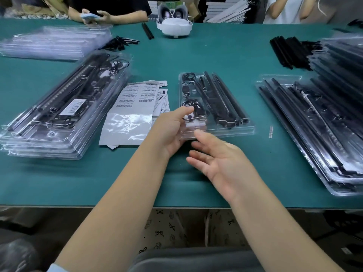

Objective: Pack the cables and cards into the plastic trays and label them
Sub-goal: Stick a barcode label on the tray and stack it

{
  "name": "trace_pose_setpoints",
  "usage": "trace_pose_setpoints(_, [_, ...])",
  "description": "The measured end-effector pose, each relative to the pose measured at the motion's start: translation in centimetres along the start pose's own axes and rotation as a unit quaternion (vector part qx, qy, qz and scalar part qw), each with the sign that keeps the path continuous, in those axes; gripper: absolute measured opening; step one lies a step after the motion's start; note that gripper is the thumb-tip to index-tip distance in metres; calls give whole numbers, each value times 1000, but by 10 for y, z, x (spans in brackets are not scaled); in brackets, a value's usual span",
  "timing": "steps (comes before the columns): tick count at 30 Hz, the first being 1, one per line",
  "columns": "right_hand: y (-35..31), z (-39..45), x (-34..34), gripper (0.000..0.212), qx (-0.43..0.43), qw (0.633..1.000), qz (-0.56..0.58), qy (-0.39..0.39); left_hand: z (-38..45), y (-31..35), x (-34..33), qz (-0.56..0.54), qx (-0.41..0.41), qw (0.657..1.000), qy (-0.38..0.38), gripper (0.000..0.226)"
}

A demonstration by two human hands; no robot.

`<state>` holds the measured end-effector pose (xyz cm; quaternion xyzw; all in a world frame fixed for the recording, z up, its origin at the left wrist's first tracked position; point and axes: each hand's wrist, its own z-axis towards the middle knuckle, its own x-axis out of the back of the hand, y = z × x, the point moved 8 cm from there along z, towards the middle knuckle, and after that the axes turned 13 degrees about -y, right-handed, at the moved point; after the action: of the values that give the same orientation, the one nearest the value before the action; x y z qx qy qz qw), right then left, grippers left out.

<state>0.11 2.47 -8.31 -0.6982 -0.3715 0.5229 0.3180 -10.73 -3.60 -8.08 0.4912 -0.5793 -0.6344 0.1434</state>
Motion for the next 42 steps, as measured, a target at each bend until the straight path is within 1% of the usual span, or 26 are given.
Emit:
trace_pose_setpoints(2, [-9, -10, 22, 56, 11, 998, 49, 32, 1, 3, 0, -10, -13, 1000, -11, 9])
trace_pose_setpoints(4, [-28, -16, 52, 72, 46, 989, 119, 73, 0, 6, 3, -6, -19, 1000, -6, 8])
trace_pose_setpoints(5, [-43, -14, 67, 74, 64, 987, 119, 87, 0, 7, 3, -3, -19, 1000, -10, 8])
trace_pose_setpoints(6, [-57, -10, 78, 74, 73, 988, 94, 96, -1, 7, 2, -1, -17, 1000, -17, 8])
trace_pose_setpoints(8, [-78, 11, 90, 70, 56, 993, 24, 98, -2, 5, -2, 13, -8, 999, -33, 9])
trace_pose_setpoints(9, [-85, 25, 90, 65, 37, 996, -4, 86, -3, 4, -4, 28, -1, 999, -37, 10])
trace_pose_setpoints(11, [-90, 52, 83, 47, -2, 998, -40, 42, -6, 0, -8, 54, 15, 997, -45, 9])
trace_pose_setpoints(12, [-89, 62, 82, 39, -19, 997, -64, 29, -7, -1, -11, 66, 23, 996, -49, 13])
trace_pose_setpoints(14, [-85, 77, 88, 30, -40, 992, -114, 36, -9, -5, -14, 84, 37, 994, -56, 28])
trace_pose_setpoints(16, [-78, 84, 93, 17, -61, 990, -122, 28, -10, -7, -15, 93, 41, 993, -56, 25])
trace_pose_setpoints(17, [-74, 86, 95, 15, -72, 990, -121, 19, -9, -7, -14, 100, 42, 993, -54, 21])
trace_pose_setpoints(19, [-72, 92, 101, 15, -77, 989, -124, 12, -7, -9, -11, 111, 53, 991, -60, 10])
trace_pose_setpoints(20, [-72, 94, 103, 15, -73, 989, -124, 12, -5, -11, -10, 114, 63, 990, -63, 9])
trace_pose_setpoints(23, [-72, 96, 102, 12, -64, 990, -122, 14, 2, -16, -4, 111, 90, 988, -61, 29])
trace_pose_setpoints(24, [-73, 96, 101, 10, -61, 990, -124, 15, 3, -15, -4, 106, 94, 988, -57, 27])
trace_pose_setpoints(26, [-75, 95, 100, 12, -59, 988, -140, 9, 9, -7, -1, 99, 91, 990, -40, 13])
trace_pose_setpoints(28, [-75, 94, 99, 19, -60, 986, -153, -15, 21, 2, 10, 66, 75, 995, 14, 41])
trace_pose_setpoints(29, [-75, 94, 98, 18, -60, 985, -158, -27, 27, 6, 15, 48, 72, 995, 40, 49])
trace_pose_setpoints(30, [-75, 93, 96, 14, -57, 984, -166, -37, 32, 9, 17, 36, 77, 995, 53, 49])
trace_pose_setpoints(31, [-75, 93, 93, 11, -54, 982, -173, -48, 36, 12, 17, 26, 85, 994, 58, 43])
trace_pose_setpoints(33, [-74, 91, 85, 13, -52, 979, -185, -70, 44, 14, 17, 9, 91, 994, 55, 23])
trace_pose_setpoints(35, [-74, 89, 79, 12, -40, 977, -190, -85, 49, 15, 18, 6, 72, 996, 54, 10])
trace_pose_setpoints(37, [-75, 86, 76, 5, -22, 978, -189, -86, 49, 18, 19, 31, 54, 996, 56, 8])
trace_pose_setpoints(38, [-76, 85, 76, 4, -18, 979, -186, -85, 48, 18, 18, 40, 49, 997, 50, 8])
trace_pose_setpoints(41, [-75, 85, 73, 19, -23, 978, -186, -97, 45, 20, 13, 54, 40, 997, 24, 6])
trace_pose_setpoints(42, [-76, 85, 71, 19, -20, 977, -188, -99, 44, 21, 12, 60, 32, 997, 24, 6])
